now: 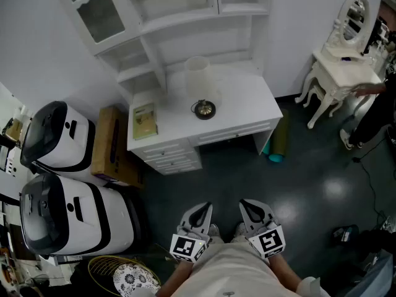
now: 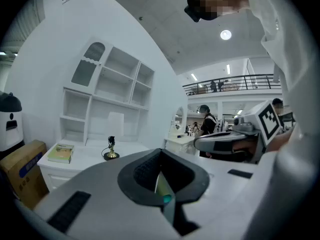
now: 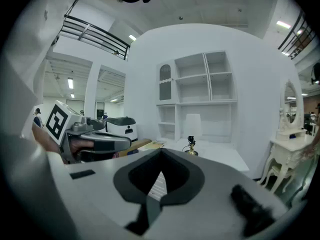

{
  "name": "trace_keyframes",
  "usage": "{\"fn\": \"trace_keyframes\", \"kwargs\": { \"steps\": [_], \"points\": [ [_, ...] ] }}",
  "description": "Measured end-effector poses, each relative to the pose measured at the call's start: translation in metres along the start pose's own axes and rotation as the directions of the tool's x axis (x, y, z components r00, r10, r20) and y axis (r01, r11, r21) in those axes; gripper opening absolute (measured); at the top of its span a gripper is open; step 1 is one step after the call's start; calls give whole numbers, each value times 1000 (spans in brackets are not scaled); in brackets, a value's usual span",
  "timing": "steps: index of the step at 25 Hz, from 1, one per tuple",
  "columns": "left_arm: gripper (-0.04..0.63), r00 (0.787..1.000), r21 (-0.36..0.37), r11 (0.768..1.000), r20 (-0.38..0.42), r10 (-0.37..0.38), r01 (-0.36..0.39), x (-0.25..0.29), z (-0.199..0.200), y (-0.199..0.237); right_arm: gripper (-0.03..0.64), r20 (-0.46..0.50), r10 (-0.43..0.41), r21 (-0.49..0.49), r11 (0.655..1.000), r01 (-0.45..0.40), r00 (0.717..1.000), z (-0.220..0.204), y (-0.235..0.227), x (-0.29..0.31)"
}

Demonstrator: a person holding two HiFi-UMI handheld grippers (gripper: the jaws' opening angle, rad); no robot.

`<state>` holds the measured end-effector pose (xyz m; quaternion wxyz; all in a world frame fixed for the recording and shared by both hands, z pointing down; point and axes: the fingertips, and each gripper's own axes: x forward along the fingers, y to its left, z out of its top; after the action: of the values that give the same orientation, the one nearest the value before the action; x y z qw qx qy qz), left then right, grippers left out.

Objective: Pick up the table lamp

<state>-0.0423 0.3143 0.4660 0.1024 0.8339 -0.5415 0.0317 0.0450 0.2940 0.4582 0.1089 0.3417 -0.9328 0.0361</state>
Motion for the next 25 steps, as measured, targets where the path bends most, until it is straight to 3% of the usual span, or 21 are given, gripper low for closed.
{"fn": "trace_keyframes", "kwargs": {
  "steps": [8, 12, 25],
  "points": [
    [9, 1000, -9, 1000, 4, 22, -22, 10, -1, -4, 12, -31, 18, 15, 1000, -18, 999, -10, -9, -8],
    [9, 1000, -18, 1000, 3, 8, -8, 19, -2, -14, 12, -43, 16, 71, 997, -13, 999, -18, -18, -12],
    [9, 1000, -43, 999, -8, 13, -13, 51, -9, -53, 12, -13, -9, 31, 999, 10, 1000, -26, -55, -47]
  ]
}}
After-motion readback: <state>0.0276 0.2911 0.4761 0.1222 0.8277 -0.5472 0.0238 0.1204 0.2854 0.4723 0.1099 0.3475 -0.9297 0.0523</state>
